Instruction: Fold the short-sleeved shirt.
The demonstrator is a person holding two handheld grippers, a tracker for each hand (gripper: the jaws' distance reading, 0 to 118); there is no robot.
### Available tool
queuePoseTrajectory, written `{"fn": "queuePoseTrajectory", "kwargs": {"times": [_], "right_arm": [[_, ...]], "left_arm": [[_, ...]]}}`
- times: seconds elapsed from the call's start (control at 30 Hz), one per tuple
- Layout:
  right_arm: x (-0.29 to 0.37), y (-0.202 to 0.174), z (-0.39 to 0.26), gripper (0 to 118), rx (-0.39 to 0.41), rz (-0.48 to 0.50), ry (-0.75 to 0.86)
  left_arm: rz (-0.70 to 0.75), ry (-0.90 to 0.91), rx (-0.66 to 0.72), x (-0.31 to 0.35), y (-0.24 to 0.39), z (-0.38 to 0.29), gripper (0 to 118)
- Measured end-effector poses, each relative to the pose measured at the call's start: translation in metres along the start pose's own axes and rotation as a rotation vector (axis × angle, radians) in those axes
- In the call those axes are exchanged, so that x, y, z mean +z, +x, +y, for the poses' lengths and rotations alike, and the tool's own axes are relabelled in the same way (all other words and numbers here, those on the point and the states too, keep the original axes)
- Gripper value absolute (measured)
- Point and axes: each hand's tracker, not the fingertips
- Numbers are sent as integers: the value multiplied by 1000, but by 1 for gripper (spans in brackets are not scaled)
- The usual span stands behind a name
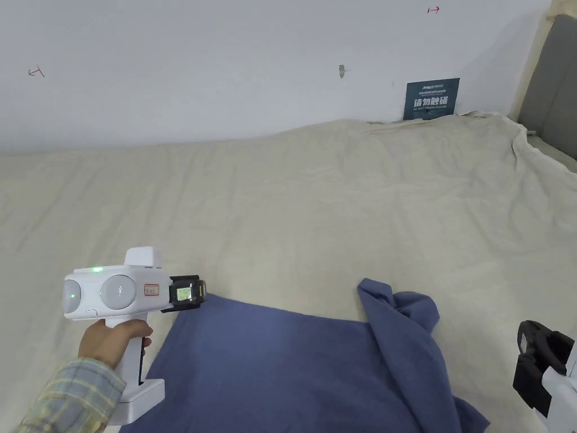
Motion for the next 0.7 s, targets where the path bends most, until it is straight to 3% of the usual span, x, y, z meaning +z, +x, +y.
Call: {"fn": "queuePoseTrajectory", "kwargs": {"times": [0.3,0.43,0.47,0.5,0.6,0.7], "right_arm": [[-33,5,-18,0,-18,-27,-68],[-34,12,-24,0,-17,-38,-96],[-33,14,-26,0,-19,-42,-101],[-33,16,-27,0,-20,-44,-108],[-33,22,-30,0,-29,-45,-135],[-35,25,-29,0,-51,-29,-164]], "left_arm": [[94,-152,-89,-100,1,6,95],[82,-175,-120,-111,7,3,71],[43,-177,-111,-109,8,3,60],[5,-174,-85,-106,10,3,39],[27,-167,-113,-99,21,-1,8],[46,-151,-126,-88,26,-3,1]]}}
